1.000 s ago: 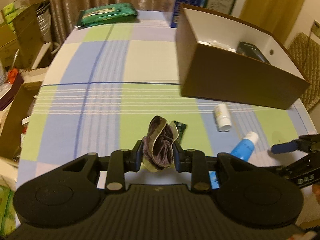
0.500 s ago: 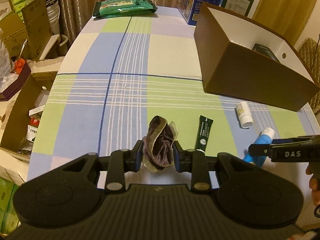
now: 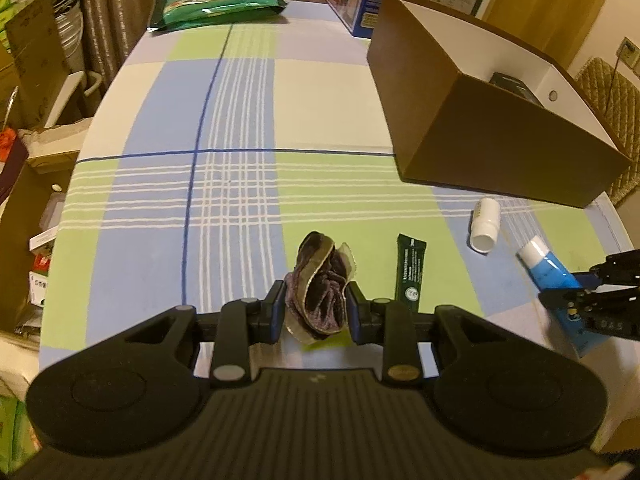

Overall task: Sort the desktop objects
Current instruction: 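Lift the brown pouch and blue tube off the table with both tools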

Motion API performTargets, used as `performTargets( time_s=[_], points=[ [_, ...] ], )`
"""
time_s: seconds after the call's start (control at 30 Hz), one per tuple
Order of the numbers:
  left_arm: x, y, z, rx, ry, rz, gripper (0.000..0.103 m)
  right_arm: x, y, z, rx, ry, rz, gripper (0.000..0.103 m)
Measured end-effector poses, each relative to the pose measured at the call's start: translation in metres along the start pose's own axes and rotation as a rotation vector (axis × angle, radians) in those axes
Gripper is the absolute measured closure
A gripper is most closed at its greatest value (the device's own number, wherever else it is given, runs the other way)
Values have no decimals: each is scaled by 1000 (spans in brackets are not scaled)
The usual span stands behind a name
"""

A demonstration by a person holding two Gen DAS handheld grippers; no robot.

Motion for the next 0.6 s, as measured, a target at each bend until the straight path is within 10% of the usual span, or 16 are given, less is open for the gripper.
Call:
performTargets(
  time_s=[0.23, 0.37, 0.6],
  points=[
    [-1, 7, 3, 18, 24, -23, 77, 5, -4, 15, 18, 28, 29, 80],
    [0, 8, 8, 9, 20, -25, 77, -2, 2, 18, 49, 34, 49, 56],
    [2, 4, 16, -30, -12, -13, 77, -10, 9, 23, 14, 29, 54, 48]
  ],
)
Point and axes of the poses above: each gripper's, at about its wrist camera, not at the fingertips, and y roughly the way its jaws point, z to its right, x to its underside, the point moved 3 cm from there along y, roughly the way its jaws point, and after that the axes turned 13 degrees about x, right-handed, at the moved point
